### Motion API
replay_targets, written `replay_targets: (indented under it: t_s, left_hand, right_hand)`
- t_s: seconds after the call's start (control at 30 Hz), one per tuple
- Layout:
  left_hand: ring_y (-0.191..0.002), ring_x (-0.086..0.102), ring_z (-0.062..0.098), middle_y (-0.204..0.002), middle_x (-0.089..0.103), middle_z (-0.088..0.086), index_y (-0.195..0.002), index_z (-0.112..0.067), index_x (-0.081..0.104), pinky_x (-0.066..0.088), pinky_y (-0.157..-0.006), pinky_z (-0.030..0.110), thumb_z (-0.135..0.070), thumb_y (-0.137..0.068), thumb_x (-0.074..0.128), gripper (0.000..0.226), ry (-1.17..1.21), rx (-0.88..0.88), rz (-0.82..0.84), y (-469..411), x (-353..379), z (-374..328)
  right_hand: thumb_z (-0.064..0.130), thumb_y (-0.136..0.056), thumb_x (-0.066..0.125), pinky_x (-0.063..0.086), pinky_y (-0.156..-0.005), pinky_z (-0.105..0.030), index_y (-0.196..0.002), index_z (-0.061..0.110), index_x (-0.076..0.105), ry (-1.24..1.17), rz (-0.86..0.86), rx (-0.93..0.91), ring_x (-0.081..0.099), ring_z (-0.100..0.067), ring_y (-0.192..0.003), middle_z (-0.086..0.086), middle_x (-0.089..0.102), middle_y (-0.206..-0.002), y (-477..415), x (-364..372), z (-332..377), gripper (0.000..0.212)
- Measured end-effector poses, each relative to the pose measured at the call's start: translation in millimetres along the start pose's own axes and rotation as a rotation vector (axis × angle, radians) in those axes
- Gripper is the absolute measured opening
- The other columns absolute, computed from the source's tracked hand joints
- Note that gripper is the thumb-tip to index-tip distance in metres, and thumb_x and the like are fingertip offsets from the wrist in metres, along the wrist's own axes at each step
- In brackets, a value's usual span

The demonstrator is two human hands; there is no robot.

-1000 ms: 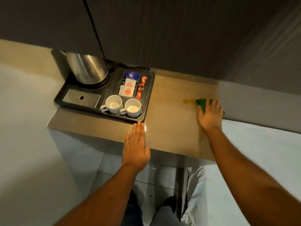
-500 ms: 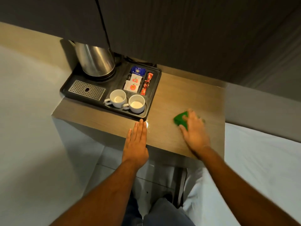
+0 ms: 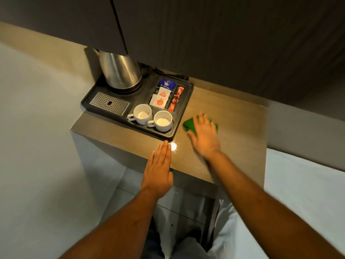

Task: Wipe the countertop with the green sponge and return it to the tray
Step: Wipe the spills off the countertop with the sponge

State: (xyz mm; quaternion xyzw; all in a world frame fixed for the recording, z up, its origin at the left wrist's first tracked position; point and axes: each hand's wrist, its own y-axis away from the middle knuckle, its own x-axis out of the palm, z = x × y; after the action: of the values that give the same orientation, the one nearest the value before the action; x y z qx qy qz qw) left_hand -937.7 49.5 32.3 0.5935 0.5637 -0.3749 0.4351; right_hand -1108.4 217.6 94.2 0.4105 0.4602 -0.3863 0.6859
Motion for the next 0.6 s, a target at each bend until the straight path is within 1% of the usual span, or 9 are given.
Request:
replay_targets:
  t_s: [0.1, 0.17, 0.23, 0.3, 0.37, 0.43, 0.53, 0.6]
  left_hand:
    - [-0.165, -0.020, 0.019, -0.179, -0.021, 0.004, -0.167, -0.016, -0.020, 0.005, -0.136, 0.049, -0.021, -0.092, 0.043, 0.098, 0.014, -0.058, -0.030, -2, 4, -5]
    - [-0.165, -0.020, 0.019, -0.179, -0.020, 0.005, -0.168, -0.015, -0.016, 0.005, -0.136, 0.049, -0.019, -0.094, 0.045, 0.096, 0.039, -0.056, -0.041, -9, 1, -8]
    - [-0.165, -0.020, 0.020, -0.179, -0.019, 0.006, -0.168, -0.014, -0.013, 0.005, -0.136, 0.050, -0.019, -0.094, 0.045, 0.094, 0.030, -0.051, -0.036, -13, -3, -13]
    - [-0.165, -0.019, 0.020, -0.179, -0.017, 0.007, -0.169, -0.012, -0.011, 0.005, -0.136, 0.050, -0.019, -0.094, 0.045, 0.094, 0.013, -0.064, -0.035, -17, -6, -17]
    - [-0.165, -0.018, 0.021, -0.180, -0.015, 0.007, -0.169, -0.012, -0.010, 0.003, -0.136, 0.049, -0.019, -0.093, 0.045, 0.094, -0.004, -0.076, -0.049, -15, -7, -21]
    - [-0.165, -0.017, 0.020, -0.180, -0.016, 0.006, -0.169, -0.014, -0.012, 0.001, -0.136, 0.048, -0.021, -0.094, 0.044, 0.094, -0.008, -0.065, -0.053, -9, -3, -22]
    - [-0.166, -0.015, 0.020, -0.180, -0.015, 0.002, -0.169, -0.017, -0.013, 0.002, -0.134, 0.048, -0.024, -0.093, 0.042, 0.094, -0.032, -0.030, -0.064, 2, -1, -16]
    - [-0.166, -0.014, 0.020, -0.180, -0.013, 0.002, -0.169, -0.017, -0.013, 0.004, -0.135, 0.049, -0.026, -0.092, 0.040, 0.094, -0.049, -0.026, -0.056, 8, 0, -11]
  right_hand:
    - [0.058, -0.106, 0.033, 0.009, -0.134, -0.051, -0.170, 0.025, 0.015, -0.024, 0.024, -0.130, 0.003, -0.026, -0.166, -0.003, 0.004, -0.180, 80, 41, 19, 0.074]
    - [0.060, -0.105, 0.029, 0.012, -0.134, -0.050, -0.170, 0.026, 0.016, 0.008, 0.059, -0.194, 0.005, -0.024, -0.167, -0.001, 0.005, -0.180, 104, 56, 17, 0.074]
    - [0.058, -0.107, 0.033, 0.017, -0.135, -0.052, -0.170, 0.024, 0.020, 0.029, 0.078, -0.224, 0.009, -0.024, -0.167, -0.002, 0.009, -0.180, 95, 50, 12, 0.072]
    - [0.056, -0.108, 0.038, 0.017, -0.135, -0.052, -0.169, 0.022, 0.023, 0.042, 0.047, -0.209, 0.010, -0.026, -0.167, -0.005, 0.011, -0.179, 64, 32, 9, 0.071]
    - [0.055, -0.110, 0.038, 0.017, -0.135, -0.053, -0.169, 0.020, 0.021, 0.050, 0.036, -0.148, 0.009, -0.029, -0.167, -0.007, 0.010, -0.179, 18, 6, 4, 0.071]
    - [0.054, -0.110, 0.037, 0.017, -0.134, -0.053, -0.169, 0.018, 0.021, 0.064, 0.034, -0.057, 0.010, -0.031, -0.166, -0.010, 0.010, -0.179, -26, -18, -15, 0.071]
    - [0.050, -0.111, 0.037, 0.021, -0.132, -0.050, -0.168, 0.012, 0.024, 0.091, -0.042, 0.118, 0.018, -0.035, -0.164, -0.016, 0.017, -0.177, -59, -43, -71, 0.070]
    - [0.048, -0.112, 0.038, 0.020, -0.131, -0.052, -0.168, 0.010, 0.024, 0.073, -0.094, 0.249, 0.019, -0.038, -0.163, -0.018, 0.019, -0.176, -59, -53, -118, 0.069]
